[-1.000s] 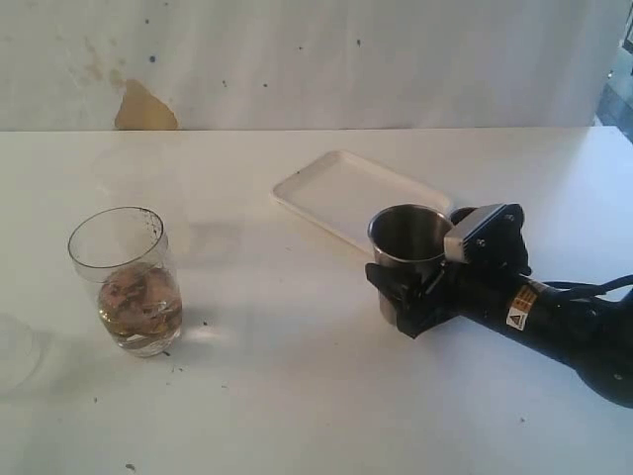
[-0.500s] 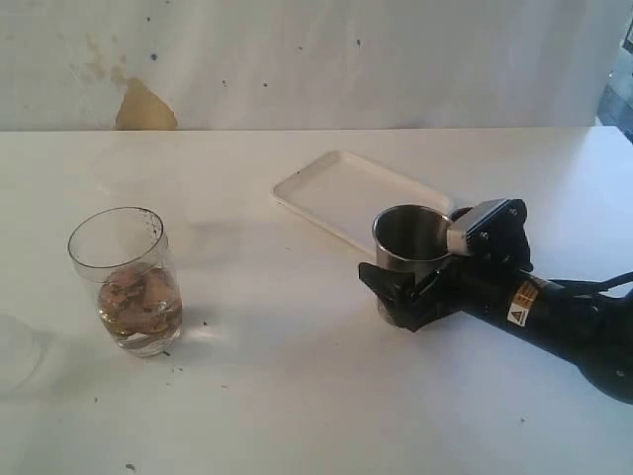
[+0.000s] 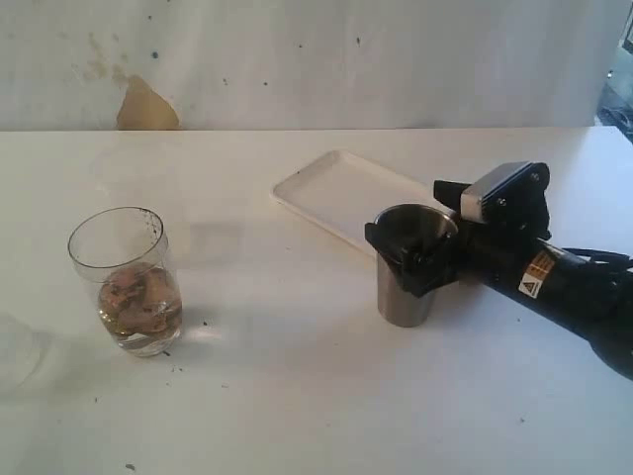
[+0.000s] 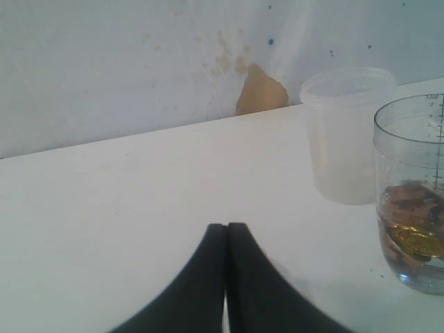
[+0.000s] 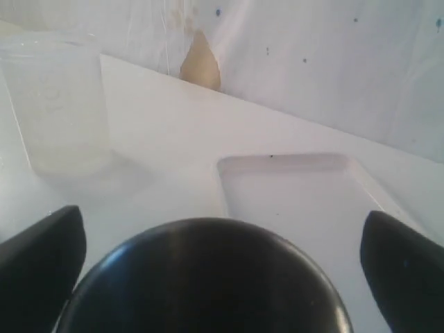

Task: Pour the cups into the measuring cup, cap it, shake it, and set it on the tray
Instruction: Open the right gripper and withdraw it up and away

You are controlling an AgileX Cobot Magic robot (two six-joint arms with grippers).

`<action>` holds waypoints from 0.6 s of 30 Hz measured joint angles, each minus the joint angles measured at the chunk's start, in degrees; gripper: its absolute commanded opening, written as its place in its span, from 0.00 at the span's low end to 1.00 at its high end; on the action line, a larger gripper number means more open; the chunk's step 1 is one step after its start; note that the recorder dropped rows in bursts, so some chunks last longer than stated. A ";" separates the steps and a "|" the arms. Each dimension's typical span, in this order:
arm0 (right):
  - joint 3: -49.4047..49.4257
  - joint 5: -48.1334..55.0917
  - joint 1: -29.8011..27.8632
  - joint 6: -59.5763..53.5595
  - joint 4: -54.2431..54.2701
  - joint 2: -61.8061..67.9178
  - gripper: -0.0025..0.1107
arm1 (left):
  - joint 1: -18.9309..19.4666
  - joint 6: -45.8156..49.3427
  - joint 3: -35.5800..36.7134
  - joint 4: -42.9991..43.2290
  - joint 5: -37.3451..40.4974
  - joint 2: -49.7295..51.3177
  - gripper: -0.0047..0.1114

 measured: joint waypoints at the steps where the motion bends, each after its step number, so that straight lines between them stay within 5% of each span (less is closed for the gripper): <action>1: 0.00 0.00 0.00 0.00 0.00 -0.65 0.95 | 0.00 0.00 0.00 0.00 0.00 0.00 0.05; 8: 0.00 0.00 0.00 3.59 -0.23 -7.49 0.86 | 0.00 0.00 0.00 0.00 0.00 0.00 0.05; 15: 0.10 -0.11 0.49 5.89 -0.46 -18.63 0.26 | 0.00 0.00 0.00 0.00 0.00 0.00 0.05; 18: 0.10 -0.11 0.49 6.48 -0.71 -25.05 0.10 | 0.00 0.00 0.00 0.00 0.00 0.00 0.05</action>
